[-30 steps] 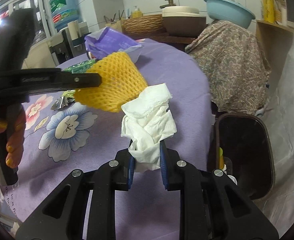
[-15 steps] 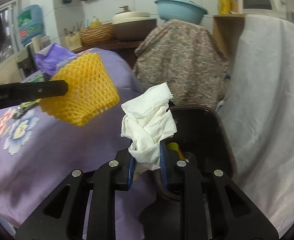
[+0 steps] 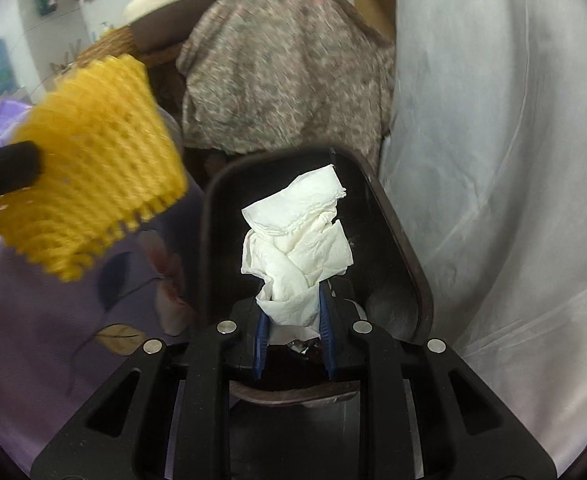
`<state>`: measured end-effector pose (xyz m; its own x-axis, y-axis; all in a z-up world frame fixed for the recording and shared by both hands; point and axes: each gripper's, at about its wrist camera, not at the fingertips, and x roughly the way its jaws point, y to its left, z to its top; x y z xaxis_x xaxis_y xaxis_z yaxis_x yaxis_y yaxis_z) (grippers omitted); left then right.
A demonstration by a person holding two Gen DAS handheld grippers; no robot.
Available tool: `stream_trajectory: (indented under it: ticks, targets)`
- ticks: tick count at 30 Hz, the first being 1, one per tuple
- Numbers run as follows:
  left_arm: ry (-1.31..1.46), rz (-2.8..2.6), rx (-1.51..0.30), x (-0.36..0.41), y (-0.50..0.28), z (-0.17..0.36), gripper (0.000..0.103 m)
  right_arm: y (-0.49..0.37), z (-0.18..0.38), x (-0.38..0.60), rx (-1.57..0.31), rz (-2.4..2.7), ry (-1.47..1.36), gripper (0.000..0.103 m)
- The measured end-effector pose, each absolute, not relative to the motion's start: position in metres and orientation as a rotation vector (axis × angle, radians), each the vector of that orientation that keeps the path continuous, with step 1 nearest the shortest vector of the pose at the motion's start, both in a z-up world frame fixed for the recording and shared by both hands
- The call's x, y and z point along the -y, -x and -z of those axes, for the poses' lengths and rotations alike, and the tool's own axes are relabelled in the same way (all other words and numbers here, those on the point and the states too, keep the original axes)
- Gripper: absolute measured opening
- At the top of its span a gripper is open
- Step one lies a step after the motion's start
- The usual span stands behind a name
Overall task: Collect trash
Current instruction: 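Carry the tissue and yellow mesh sleeve to the black bin and release both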
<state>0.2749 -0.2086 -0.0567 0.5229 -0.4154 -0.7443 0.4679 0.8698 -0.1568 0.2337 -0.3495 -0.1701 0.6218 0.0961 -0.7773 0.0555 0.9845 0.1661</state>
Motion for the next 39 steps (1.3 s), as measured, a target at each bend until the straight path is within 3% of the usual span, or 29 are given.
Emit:
stream_trajectory:
  ticks: [10,12,14,17,32,34,38,39]
  targets:
    - [-0.102,0.511,-0.940,0.238,-0.292,0.083,0.016,-0.270,0.222,0.353,-0.979,-0.002,-0.197,0.023]
    - [-0.113,0.508,-0.947,0.242,-0.294,0.086,0.016,-0.272,0.226,0.352,-0.986,-0.004,-0.186,0.029]
    - [-0.127,0.501,-0.955,0.248,-0.296,0.090,0.016,-0.271,0.230,0.349,-0.990,-0.007,-0.179,0.050]
    - [-0.142,0.488,-0.968,0.254,-0.300,0.098,0.016,-0.264,0.228,0.349,-0.961,0.003,-0.167,0.070]
    - [-0.167,0.434,-1.129,0.293,-0.339,0.148,0.016,-0.213,0.206,0.363,-0.904,0.049,-0.126,0.074]
    - [-0.179,0.439,-1.140,0.297,-0.342,0.152,0.022,-0.203,0.203,0.364,-0.889,0.061,-0.121,0.074]
    - [-0.184,0.436,-1.129,0.298,-0.343,0.152,0.055,-0.192,0.200,0.368,-0.875,0.070,-0.154,0.074]
    - [-0.183,0.436,-1.119,0.298,-0.343,0.151,0.058,-0.191,0.200,0.369,-0.875,0.073,-0.159,0.074]
